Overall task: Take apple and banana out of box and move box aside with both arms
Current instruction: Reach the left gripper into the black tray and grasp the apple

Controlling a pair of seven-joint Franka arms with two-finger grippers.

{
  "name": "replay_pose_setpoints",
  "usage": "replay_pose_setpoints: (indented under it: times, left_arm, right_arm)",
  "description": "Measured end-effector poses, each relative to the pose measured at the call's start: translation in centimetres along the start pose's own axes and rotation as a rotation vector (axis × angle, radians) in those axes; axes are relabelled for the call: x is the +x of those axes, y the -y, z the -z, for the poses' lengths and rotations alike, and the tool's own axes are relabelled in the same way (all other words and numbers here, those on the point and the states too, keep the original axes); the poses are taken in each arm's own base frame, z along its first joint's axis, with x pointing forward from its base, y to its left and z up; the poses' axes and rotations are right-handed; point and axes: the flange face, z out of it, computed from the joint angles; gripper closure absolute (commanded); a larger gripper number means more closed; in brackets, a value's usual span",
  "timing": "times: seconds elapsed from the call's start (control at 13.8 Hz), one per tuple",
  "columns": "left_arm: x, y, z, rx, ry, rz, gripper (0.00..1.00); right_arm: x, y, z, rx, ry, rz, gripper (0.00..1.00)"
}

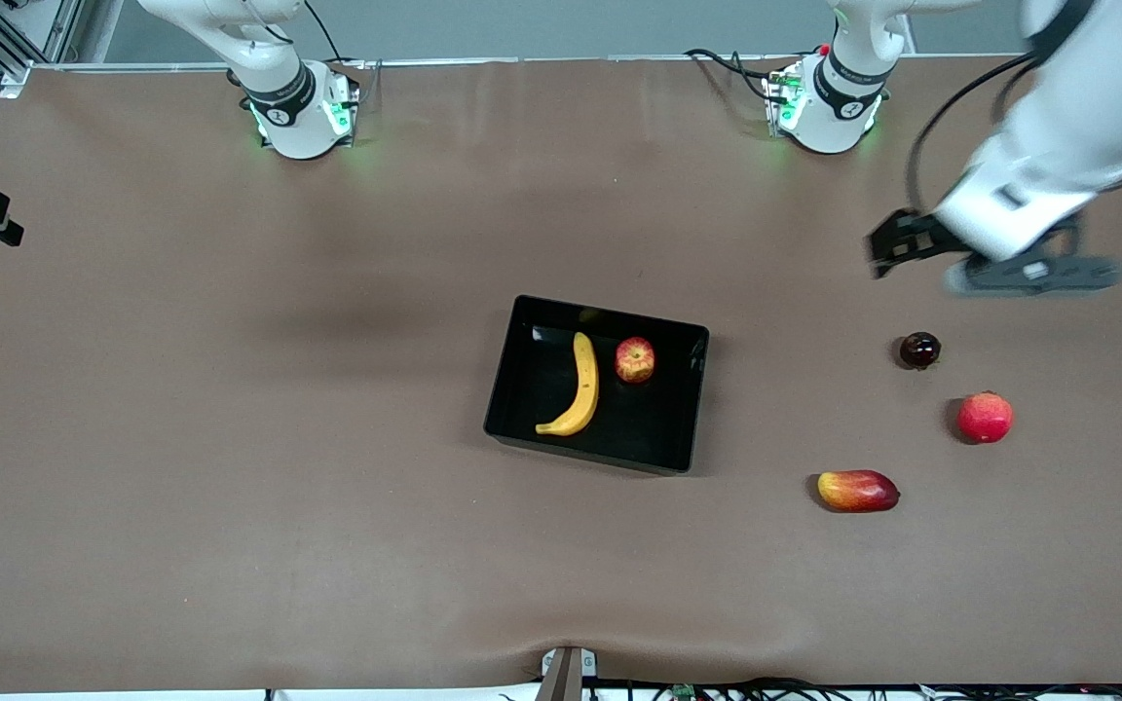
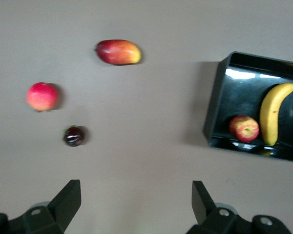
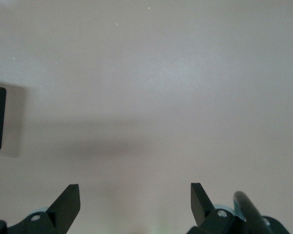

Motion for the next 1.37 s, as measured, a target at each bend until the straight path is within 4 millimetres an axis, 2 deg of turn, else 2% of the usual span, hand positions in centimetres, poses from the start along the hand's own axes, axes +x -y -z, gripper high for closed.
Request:
replay_pose_setpoints:
  times: [0.29,0.43,0.65,0.79,0.94,1.16,1.37]
  left_arm:
    - [0.5,-10.6,-6.9,-0.034,0.022,0.088,0.0]
    - [0.4,-15.8,-11.8,-0.04,0.022,0.144,0.0]
    - [-0.1,-21.3,-19.8,0.004,0.03,0.18,0.0]
    - [-0.3,-23.0,-24.6,0.019,0.062,0.186,0.0]
    - [-0.5,-23.8,-28.3,0.028,0.1,0.186,0.0]
    - [-0.7,-24.5,-32.3,0.03,0.129,0.181,0.0]
    - [-1.1,-25.2,-35.2,0.037,0.13,0.158,0.0]
  right_arm:
    - [0.0,0.2,0.0,0.0,-0.003,0.004,0.0]
    - [0.1,0.3,0.0,0.0,-0.003,0.006,0.0]
    - [0.1,0.4,0.0,0.0,-0.001,0.008,0.0]
    - [0.1,0.7,-0.1,0.0,-0.001,0.013,0.0]
    - [0.2,1.1,-0.1,0.0,0.0,0.02,0.0]
    - [0.3,2.0,-0.2,0.0,0.002,0.036,0.0]
    - [0.3,2.4,-0.2,0.0,0.002,0.044,0.0]
